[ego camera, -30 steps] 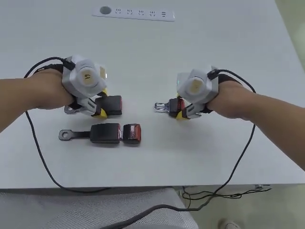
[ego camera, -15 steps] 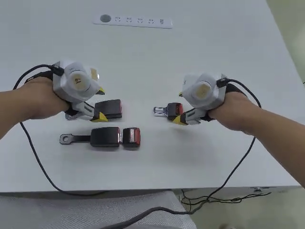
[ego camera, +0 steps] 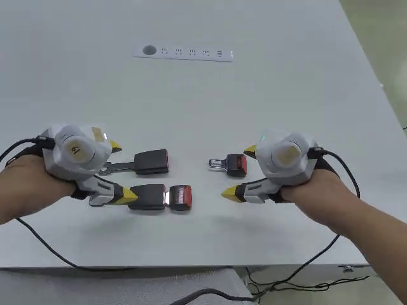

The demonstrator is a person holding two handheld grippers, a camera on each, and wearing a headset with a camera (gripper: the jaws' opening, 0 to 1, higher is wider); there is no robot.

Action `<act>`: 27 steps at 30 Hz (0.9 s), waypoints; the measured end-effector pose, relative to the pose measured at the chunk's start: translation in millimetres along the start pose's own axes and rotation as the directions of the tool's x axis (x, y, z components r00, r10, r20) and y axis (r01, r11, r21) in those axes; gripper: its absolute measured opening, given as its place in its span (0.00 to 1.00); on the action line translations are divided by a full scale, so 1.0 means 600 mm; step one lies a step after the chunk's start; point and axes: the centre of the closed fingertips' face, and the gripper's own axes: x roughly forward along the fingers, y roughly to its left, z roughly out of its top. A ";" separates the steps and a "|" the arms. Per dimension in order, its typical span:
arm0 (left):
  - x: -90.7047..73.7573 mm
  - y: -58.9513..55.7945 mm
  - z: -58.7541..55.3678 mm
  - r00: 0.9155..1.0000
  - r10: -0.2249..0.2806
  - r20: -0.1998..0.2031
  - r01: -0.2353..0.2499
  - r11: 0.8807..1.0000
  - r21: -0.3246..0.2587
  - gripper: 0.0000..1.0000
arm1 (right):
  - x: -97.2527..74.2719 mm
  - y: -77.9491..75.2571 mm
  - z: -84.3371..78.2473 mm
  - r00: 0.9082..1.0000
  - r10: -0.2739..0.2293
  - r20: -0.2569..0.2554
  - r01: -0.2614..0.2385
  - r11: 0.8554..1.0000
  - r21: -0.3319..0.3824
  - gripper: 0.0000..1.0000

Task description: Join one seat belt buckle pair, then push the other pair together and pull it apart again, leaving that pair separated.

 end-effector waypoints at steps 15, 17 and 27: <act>-0.065 -0.013 -0.063 0.993 0.114 0.026 -0.108 0.978 -0.180 0.79 | -0.043 0.037 -0.033 0.998 -0.049 0.048 0.044 0.993 0.108 0.77; -0.072 -0.015 -0.070 0.992 0.123 0.026 -0.115 0.971 -0.209 0.81 | -0.048 0.040 -0.031 0.997 -0.061 0.056 0.056 0.994 0.095 0.78; -0.084 -0.035 -0.085 0.992 0.123 0.034 -0.109 0.956 -0.271 0.98 | -0.056 0.060 -0.032 0.995 -0.071 0.075 0.063 0.993 0.105 0.88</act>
